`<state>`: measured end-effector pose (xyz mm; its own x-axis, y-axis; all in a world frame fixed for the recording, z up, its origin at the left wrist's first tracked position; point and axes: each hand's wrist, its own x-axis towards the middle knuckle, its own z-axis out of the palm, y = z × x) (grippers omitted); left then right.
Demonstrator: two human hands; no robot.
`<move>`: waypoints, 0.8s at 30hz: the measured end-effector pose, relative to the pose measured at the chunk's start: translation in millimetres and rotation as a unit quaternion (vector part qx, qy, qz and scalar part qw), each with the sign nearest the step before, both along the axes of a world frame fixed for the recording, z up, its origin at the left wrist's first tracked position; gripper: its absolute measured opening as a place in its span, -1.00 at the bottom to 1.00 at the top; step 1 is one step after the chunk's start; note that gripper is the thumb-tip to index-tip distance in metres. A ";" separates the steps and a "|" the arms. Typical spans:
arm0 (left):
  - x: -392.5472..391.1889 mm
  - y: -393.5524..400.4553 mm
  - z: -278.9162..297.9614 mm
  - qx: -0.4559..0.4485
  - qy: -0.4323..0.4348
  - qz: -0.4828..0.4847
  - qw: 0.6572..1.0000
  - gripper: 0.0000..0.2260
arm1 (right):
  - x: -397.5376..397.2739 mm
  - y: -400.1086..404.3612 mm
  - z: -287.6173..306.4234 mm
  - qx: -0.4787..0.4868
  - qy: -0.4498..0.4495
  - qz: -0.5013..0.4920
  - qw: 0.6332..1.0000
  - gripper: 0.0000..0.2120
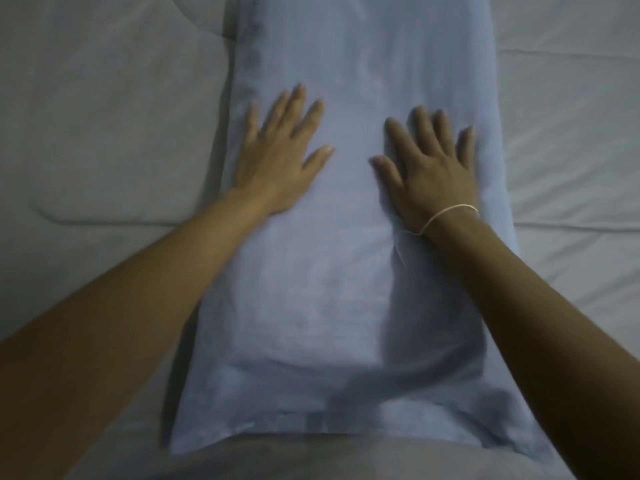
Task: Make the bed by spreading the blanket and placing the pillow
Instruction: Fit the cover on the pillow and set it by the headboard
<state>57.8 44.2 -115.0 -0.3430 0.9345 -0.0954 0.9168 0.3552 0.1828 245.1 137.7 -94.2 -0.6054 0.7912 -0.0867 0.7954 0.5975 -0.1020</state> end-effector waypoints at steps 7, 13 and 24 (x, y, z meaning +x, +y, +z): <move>-48.8 -71.4 -5.6 0.006 -0.136 0.259 0.956 -0.41 | 60.6 15.9 13.4 0.011 0.047 -0.212 0.976 -0.32; -11.5 -72.0 -0.2 0.067 -0.157 0.218 0.961 -0.51 | 58.1 -11.7 5.9 0.010 0.029 -0.132 0.991 -0.50; -19.7 -55.3 15.7 -0.006 -0.136 0.323 0.937 -0.52 | 63.5 1.5 14.7 -0.052 0.198 -0.360 0.910 -0.51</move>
<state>38.1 -11.1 -99.4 -0.7981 0.5389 -0.2694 0.4305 0.8229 0.3708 308.6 139.2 -79.5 0.0670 0.9951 -0.0724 0.8655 -0.0941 -0.4920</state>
